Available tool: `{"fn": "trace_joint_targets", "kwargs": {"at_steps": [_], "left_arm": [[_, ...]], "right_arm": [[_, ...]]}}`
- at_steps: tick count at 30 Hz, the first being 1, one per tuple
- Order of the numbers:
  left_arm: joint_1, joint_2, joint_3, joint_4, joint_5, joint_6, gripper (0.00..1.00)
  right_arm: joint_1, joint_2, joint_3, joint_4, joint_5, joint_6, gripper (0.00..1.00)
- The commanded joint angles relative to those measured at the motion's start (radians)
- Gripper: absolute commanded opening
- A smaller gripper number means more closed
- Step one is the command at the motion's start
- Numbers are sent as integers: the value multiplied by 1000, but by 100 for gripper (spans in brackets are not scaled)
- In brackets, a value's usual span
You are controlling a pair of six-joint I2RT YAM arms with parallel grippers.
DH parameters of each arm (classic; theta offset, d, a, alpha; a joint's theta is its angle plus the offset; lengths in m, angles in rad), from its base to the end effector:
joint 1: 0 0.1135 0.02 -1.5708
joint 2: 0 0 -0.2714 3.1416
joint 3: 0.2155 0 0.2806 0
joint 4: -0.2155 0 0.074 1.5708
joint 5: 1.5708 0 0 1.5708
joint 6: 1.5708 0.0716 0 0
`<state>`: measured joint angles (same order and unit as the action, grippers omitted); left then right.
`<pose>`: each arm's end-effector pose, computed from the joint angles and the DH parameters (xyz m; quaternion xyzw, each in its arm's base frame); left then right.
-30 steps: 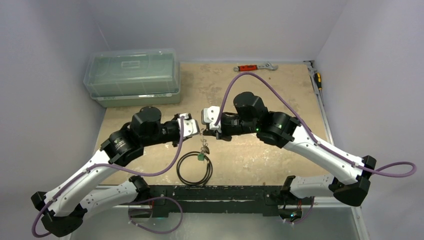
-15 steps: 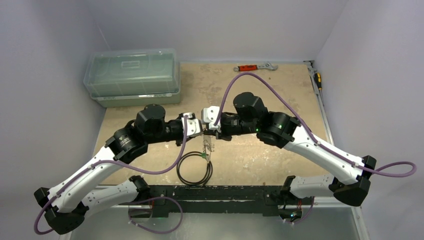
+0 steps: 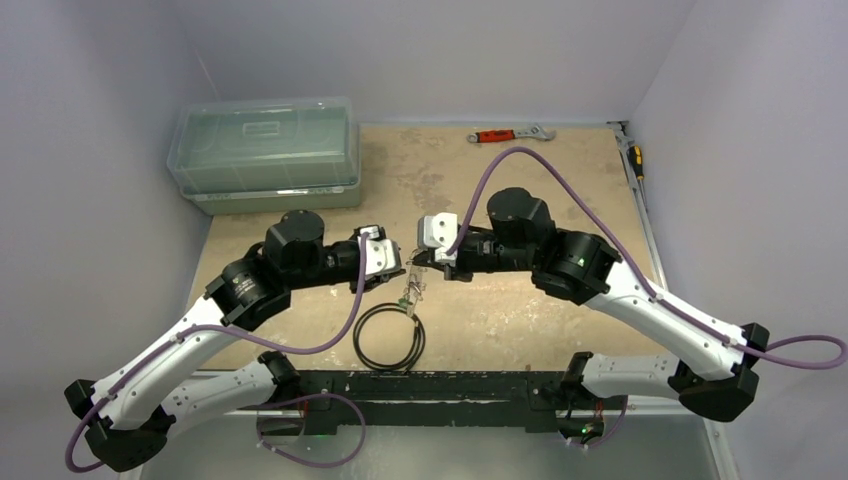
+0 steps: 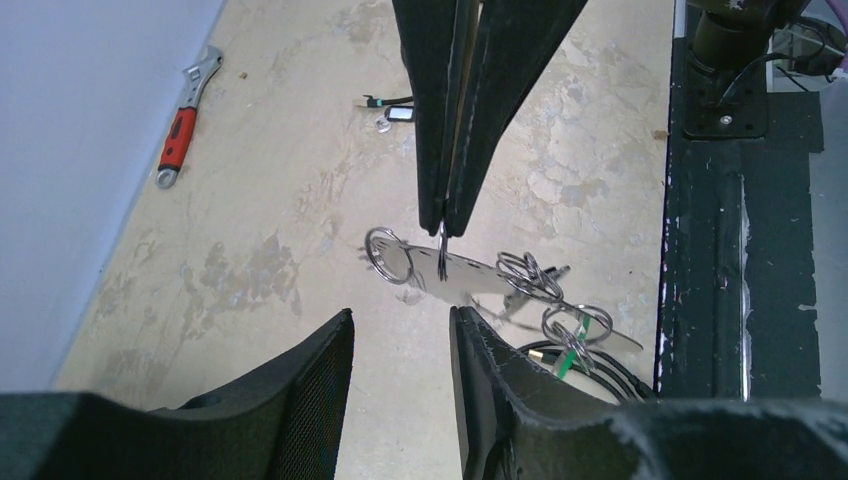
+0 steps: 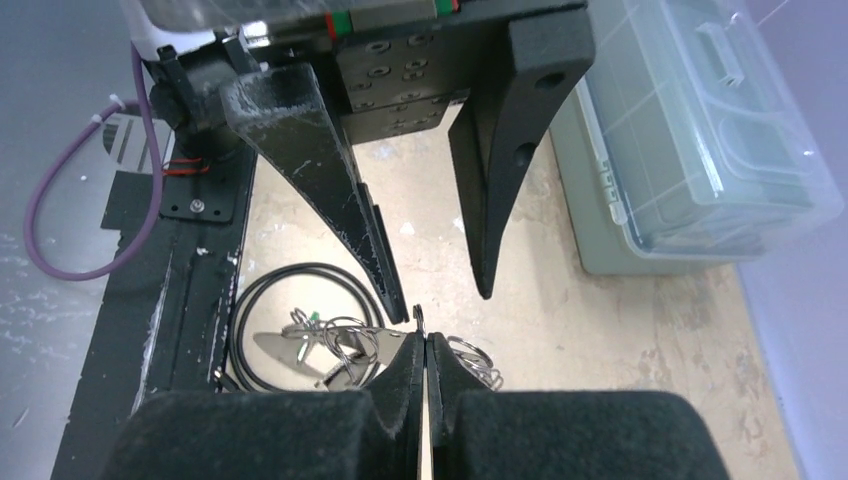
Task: Put the keys on the keyring
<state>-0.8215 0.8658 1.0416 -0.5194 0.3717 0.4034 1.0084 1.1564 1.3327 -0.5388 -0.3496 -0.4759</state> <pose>0.1417 -0.1905 0.3798 0.5490 0.5963 -0.2652 0.5222 0.1404 0.2687 0.4190 -0.6206 0.5305 0.2853 0.5020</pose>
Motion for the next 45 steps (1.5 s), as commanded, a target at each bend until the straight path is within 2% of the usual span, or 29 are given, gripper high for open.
{"fn": "trace_joint_targets", "kwargs": {"at_steps": [1,9,19,26,29,30,34,38,44,45], "left_arm": [[-6,-4,14,14,46,-22,40],[-5,1,16,63,74,-53,33],[-6,17,-11,103,70,-63,17],[-6,37,4,79,36,-66,18],[-5,39,10,68,14,-71,15],[-5,39,13,63,8,-71,16],[-5,26,19,53,-9,-65,35],[-6,6,22,59,-21,-67,38],[-5,12,24,47,-27,-69,19],[-5,14,24,46,-28,-69,19]], "right_arm": [[-1,-21,1,83,16,4,0],[-1,29,14,69,40,4,0],[-1,34,17,72,20,7,0],[-1,30,15,68,27,8,0],[-1,26,14,68,30,8,0],[1,25,14,68,32,9,0],[1,25,14,66,46,11,0],[1,25,13,68,55,11,0],[1,28,16,69,54,14,0],[1,29,16,69,55,14,0]]}}
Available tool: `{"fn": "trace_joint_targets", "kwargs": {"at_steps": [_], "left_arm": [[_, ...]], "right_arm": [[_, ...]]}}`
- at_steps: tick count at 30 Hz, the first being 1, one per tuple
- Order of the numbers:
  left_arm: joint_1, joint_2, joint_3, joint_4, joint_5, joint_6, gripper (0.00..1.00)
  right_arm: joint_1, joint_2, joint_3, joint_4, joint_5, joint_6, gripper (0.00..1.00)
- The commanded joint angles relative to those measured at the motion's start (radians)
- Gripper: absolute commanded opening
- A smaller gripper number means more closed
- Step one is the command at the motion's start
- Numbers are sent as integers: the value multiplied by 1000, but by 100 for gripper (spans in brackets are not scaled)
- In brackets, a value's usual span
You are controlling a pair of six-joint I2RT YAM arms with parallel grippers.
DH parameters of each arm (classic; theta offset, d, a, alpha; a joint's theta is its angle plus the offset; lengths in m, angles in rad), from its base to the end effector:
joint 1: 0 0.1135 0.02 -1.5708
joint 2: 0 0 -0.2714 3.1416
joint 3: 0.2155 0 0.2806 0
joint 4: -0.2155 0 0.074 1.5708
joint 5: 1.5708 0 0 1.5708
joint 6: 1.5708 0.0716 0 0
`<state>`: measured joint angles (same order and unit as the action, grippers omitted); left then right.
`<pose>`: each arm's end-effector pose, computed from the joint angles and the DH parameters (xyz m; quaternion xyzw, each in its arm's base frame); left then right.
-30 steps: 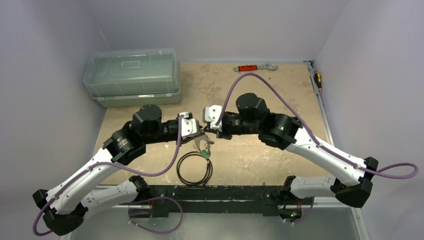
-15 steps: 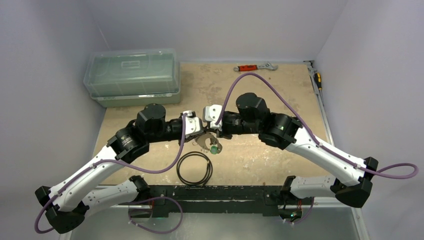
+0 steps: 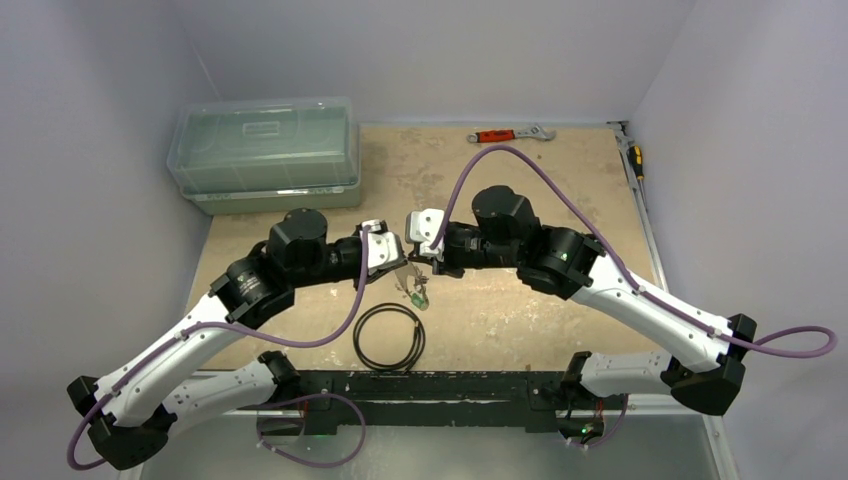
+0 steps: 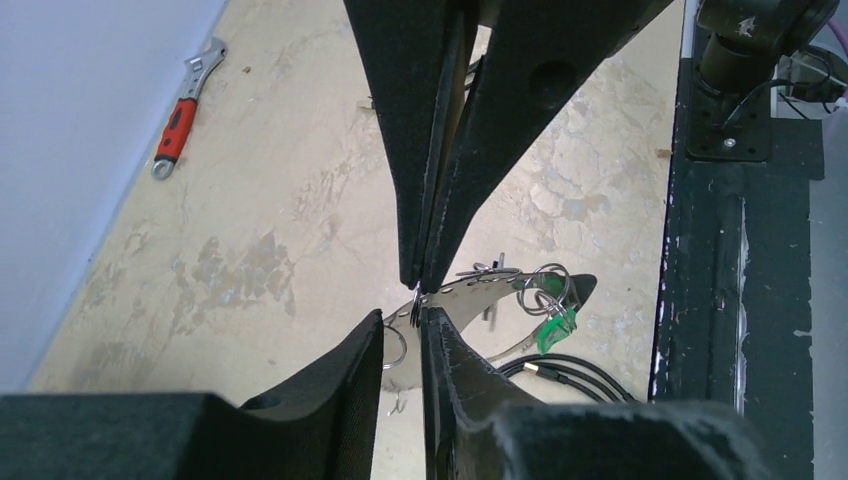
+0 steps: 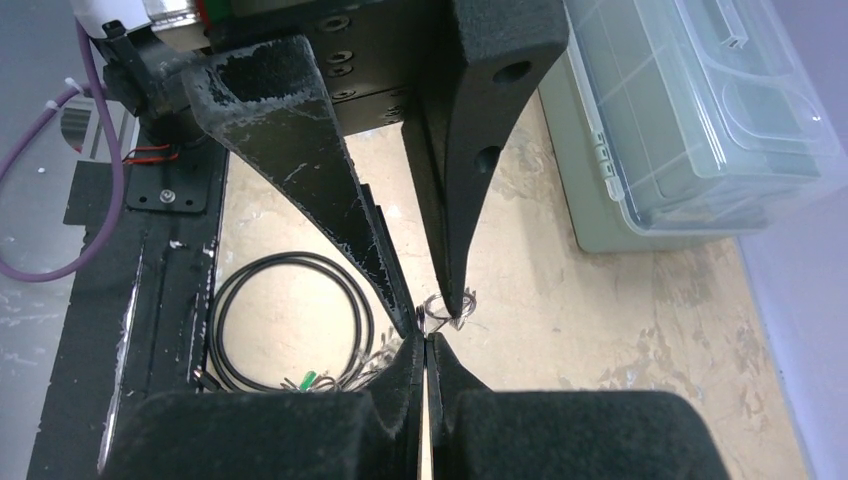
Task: Put the keys on the keyring
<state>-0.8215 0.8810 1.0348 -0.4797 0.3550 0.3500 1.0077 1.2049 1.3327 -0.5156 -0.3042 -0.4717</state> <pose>0.1471 -0.1946 0.3790 0.5279 0.6095 -0.2735 0.5245 0.1521 0.2811 0.4076 -0.6155 0.5492 0.2672 0.4982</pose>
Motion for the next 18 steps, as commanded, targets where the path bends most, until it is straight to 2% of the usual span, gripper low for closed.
{"fn": "trace_joint_targets", "kwargs": {"at_steps": [1,3,6,7,11,18], "left_arm": [[-6,1,30,6,-11,-15,18],[-6,2,32,8,-10,-15,18],[-6,-1,37,7,-16,-16,32],[-5,-3,38,7,-15,-17,33],[-5,0,38,7,0,-27,19],[-7,17,15,49,34,-37,18]], "right_arm": [[2,-19,15,46,10,9,0],[2,-19,16,45,13,8,0],[3,-20,15,47,16,10,0],[3,-19,16,47,15,9,0],[3,-20,13,49,9,9,0],[5,-22,13,50,-12,10,0]]}}
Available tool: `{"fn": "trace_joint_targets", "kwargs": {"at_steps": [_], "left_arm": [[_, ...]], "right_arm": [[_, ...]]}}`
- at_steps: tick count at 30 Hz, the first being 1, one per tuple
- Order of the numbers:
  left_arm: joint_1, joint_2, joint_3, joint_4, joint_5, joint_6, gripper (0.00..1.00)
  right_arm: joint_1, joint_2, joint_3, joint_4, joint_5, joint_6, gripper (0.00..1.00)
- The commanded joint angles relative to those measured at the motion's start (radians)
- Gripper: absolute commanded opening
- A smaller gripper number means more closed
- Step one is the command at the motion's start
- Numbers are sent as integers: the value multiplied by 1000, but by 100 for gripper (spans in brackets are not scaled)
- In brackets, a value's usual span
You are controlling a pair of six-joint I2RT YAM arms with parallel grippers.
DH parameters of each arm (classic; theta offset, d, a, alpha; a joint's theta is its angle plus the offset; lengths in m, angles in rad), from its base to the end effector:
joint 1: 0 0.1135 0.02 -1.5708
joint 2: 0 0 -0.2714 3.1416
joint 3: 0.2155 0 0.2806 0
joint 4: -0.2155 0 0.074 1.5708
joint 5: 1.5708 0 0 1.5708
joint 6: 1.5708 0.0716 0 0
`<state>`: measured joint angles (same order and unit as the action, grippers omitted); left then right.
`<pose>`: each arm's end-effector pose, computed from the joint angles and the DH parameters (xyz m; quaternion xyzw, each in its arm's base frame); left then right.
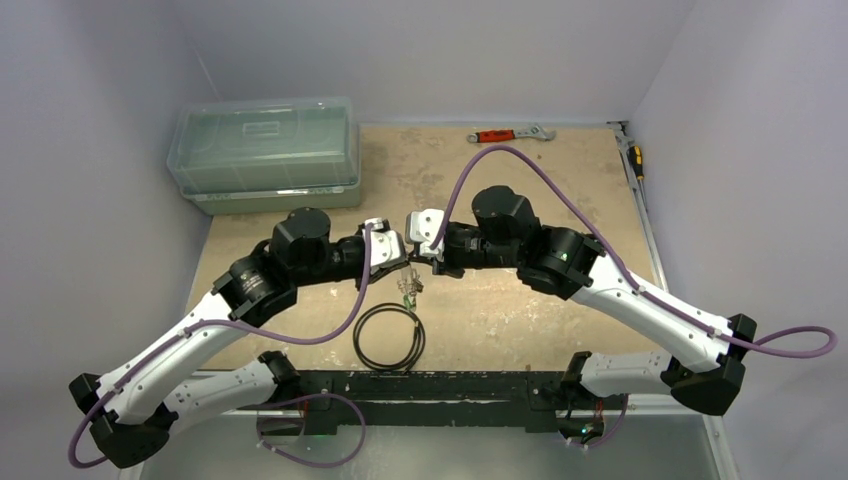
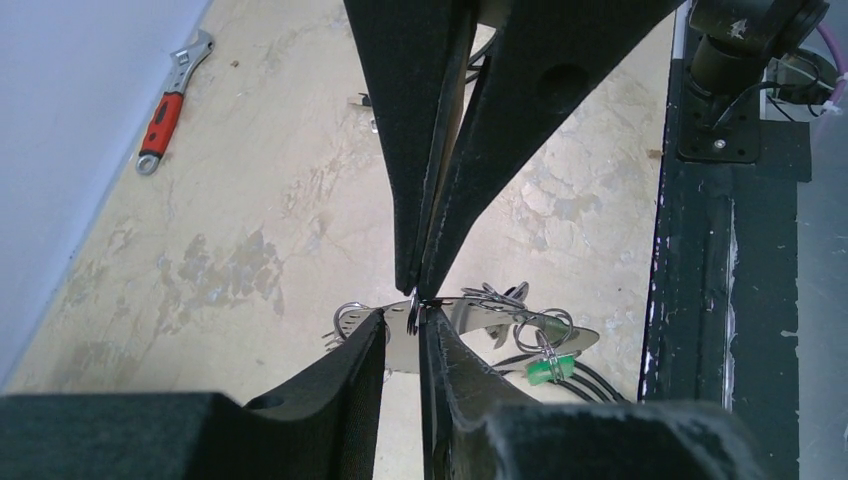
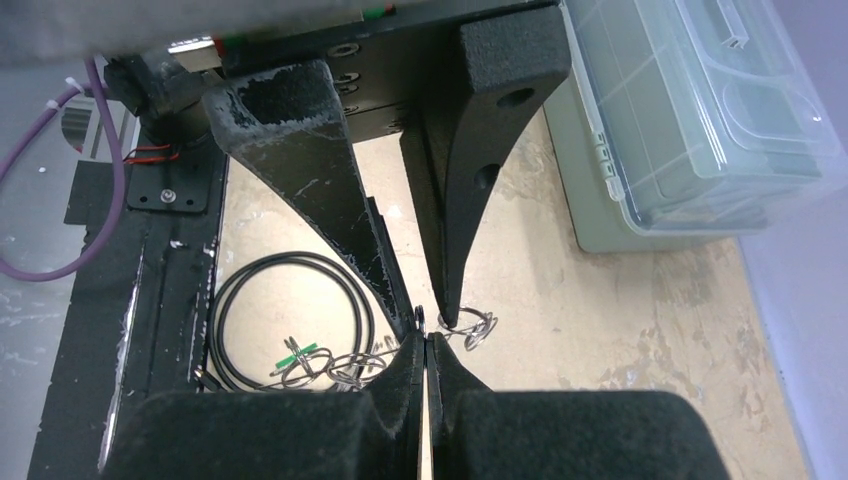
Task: Put the keys on the keyring
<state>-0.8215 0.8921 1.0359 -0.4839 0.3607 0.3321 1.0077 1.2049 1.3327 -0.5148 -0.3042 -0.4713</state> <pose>0.1485 -0.1968 0.3764 0.5249 0.6169 -0.2797 0.5155 0.1521 0.2811 0.4077 -0.6153 0.5491 0.2674 0.4985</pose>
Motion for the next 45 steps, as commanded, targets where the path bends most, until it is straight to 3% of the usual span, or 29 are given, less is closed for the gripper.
{"fn": "trace_joint_targets", "kwargs": {"at_steps": [1,4,6,7,11,16,21,23,26,33,45], "left_arm": [[-5,9,9,65,34,-23,18],[-6,11,1,96,50,-24,14],[-6,15,-4,108,58,-24,1],[-5,17,-5,111,61,-22,0],[-5,17,-30,144,85,-17,0],[-6,-62,-140,307,101,-55,0],[-5,-180,-276,542,111,-144,0],[-4,-217,-324,631,124,-187,0],[-5,-266,-394,759,122,-245,0],[-6,-332,-445,856,141,-293,0],[-5,-373,-491,928,183,-324,0]], "right_arm": [[5,-24,12,50,-18,8,0],[6,-22,11,51,-34,10,0],[6,-21,11,52,-37,7,0],[8,-20,11,51,-41,8,0],[8,-18,8,54,-71,4,0],[8,-37,-7,98,-46,19,2],[8,-105,-65,219,-16,55,38],[8,-145,-102,281,-7,75,47],[6,-213,-156,368,-5,83,50],[-3,-267,-181,373,-146,77,41],[-8,-185,-104,283,-303,62,29]]}}
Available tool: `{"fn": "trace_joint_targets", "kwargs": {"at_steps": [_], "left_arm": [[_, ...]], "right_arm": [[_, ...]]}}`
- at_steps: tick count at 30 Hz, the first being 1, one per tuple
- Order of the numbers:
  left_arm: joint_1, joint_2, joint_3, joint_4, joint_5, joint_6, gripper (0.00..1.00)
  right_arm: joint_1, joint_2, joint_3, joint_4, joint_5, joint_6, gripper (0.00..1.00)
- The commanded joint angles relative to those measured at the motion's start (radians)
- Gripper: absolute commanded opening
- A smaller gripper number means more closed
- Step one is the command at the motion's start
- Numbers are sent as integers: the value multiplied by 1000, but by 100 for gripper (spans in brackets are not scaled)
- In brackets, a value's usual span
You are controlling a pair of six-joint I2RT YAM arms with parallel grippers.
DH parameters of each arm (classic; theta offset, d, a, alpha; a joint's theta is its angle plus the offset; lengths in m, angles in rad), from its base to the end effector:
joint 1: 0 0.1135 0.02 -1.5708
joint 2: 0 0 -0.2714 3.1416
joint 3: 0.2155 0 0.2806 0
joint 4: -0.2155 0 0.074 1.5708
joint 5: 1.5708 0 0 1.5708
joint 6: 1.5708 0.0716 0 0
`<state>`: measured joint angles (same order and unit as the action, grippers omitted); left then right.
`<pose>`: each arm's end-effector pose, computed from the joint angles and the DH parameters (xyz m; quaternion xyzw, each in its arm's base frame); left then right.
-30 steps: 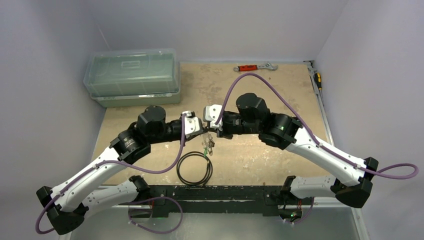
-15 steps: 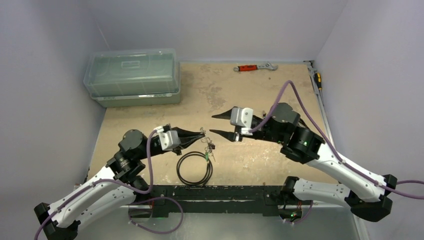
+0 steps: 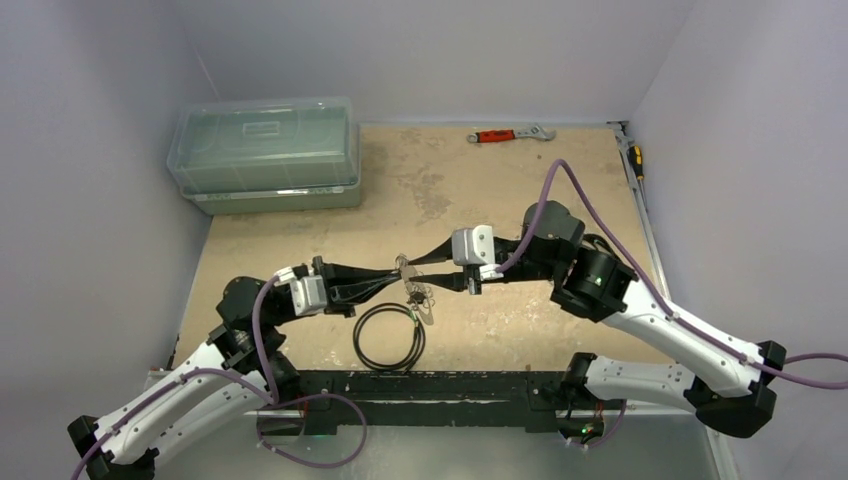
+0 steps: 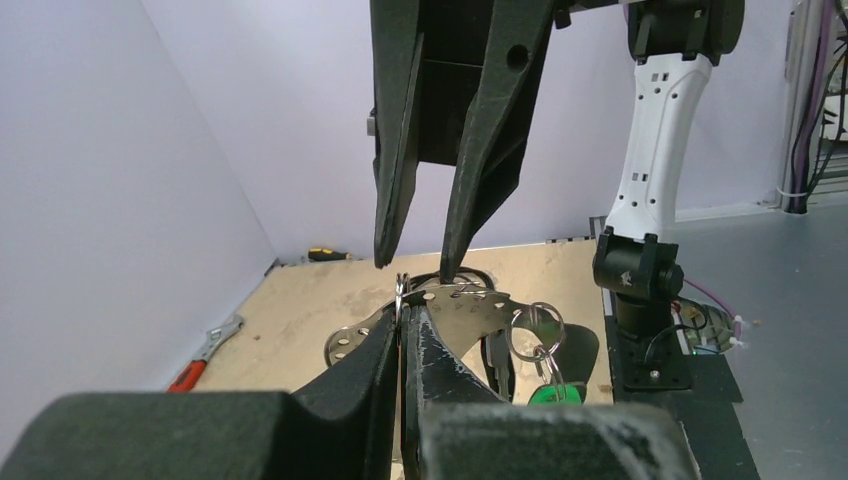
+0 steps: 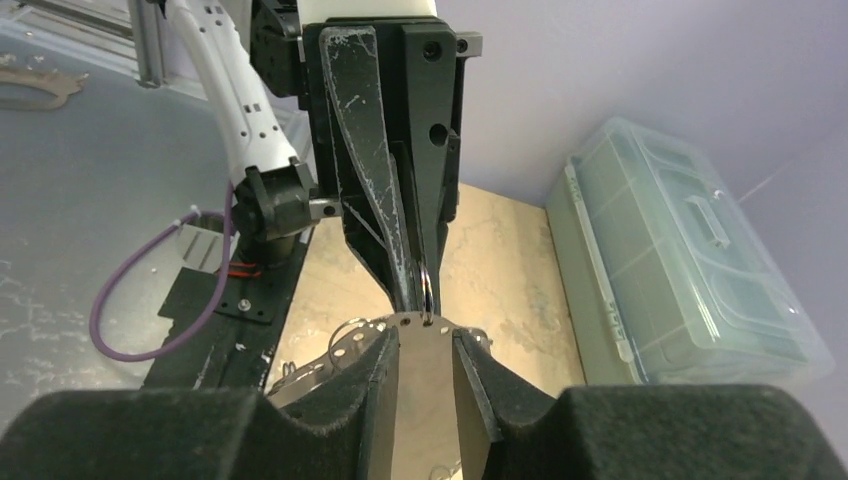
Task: Put the keys on the keyring
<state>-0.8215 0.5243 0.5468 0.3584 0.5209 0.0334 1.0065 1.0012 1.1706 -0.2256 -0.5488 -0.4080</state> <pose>0.0993 -0.1591 0.3661 0.4186 0.4044 -0.4405 0.6835 0.1121 0.2469 0.4398 -0.5960 0.4108 0.3831 0.5738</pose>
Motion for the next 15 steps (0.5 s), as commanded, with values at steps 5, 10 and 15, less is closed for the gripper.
{"fn": "trace_joint_targets", "kwargs": {"at_steps": [5,10,15], "left_arm": [[-5,5,-4,84,30,-26,0],[-5,8,-3,85,32,-26,0],[-5,5,-5,95,31,-39,0]], "right_arm": [[-6,45,71,1,-74,5,27],[-6,62,75,3,-78,8,24],[-6,87,84,-9,-64,8,20]]}}
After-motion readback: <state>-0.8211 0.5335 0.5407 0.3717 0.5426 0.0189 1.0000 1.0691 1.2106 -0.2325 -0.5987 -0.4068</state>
